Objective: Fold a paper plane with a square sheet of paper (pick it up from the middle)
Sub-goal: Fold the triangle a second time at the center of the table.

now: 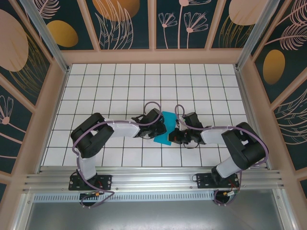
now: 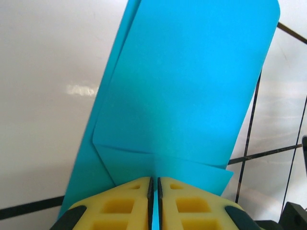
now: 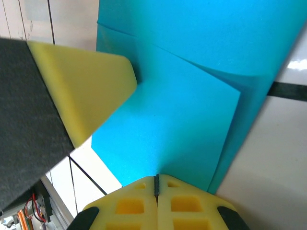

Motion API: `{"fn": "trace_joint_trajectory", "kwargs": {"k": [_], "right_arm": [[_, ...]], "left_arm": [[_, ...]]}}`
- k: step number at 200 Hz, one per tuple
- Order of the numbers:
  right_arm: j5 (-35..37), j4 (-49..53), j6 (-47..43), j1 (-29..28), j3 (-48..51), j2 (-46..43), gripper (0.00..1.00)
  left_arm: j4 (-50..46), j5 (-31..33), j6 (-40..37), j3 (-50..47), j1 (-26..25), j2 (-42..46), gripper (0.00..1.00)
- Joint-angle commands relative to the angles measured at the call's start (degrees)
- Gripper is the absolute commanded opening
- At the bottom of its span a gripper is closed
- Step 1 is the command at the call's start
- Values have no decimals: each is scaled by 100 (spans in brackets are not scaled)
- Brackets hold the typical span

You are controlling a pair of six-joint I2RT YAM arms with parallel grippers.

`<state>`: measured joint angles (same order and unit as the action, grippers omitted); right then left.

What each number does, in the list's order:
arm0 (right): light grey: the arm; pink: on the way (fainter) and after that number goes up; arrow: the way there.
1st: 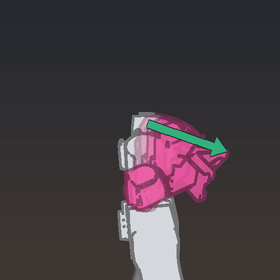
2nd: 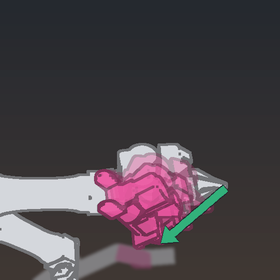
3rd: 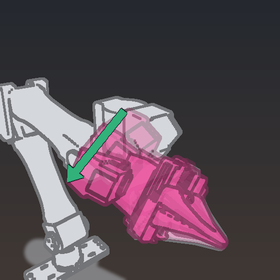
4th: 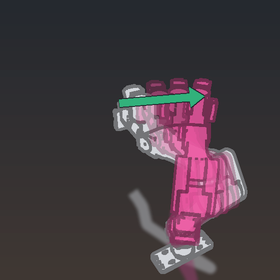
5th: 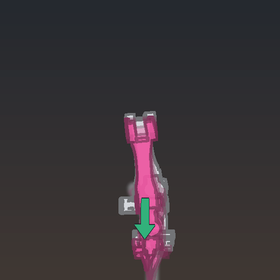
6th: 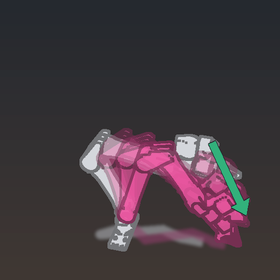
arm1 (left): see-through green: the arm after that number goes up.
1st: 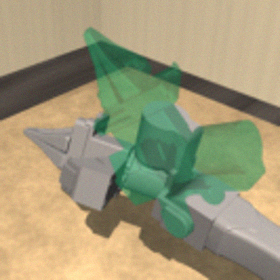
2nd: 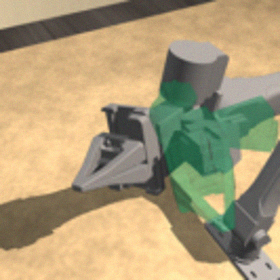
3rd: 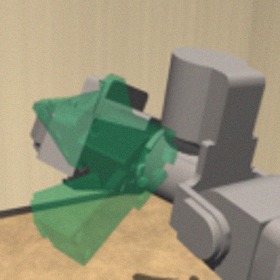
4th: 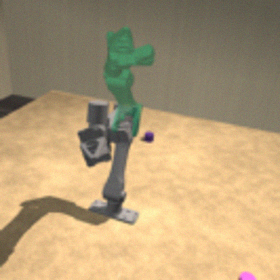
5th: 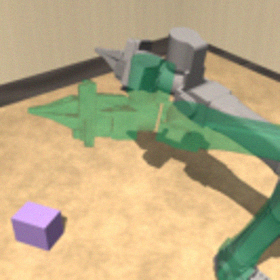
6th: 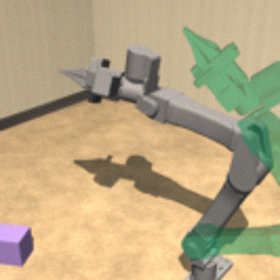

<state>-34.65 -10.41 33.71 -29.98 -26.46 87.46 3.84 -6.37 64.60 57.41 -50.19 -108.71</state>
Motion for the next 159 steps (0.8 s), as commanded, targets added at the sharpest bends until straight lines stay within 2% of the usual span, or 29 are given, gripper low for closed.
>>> {"fn": "trace_joint_trajectory", "kwargs": {"k": [1,101,159], "right_arm": [[239,681,-229,51,264,148,0],[170,779,-409,53,334,131,0],[175,792,-418,54,319,69,0]], "left_arm": [[-201,277,-90,134,147,-90,16],[-25,41,-251,201,516,-238,17],[-132,118,-399,175,661,-158,17]]}}
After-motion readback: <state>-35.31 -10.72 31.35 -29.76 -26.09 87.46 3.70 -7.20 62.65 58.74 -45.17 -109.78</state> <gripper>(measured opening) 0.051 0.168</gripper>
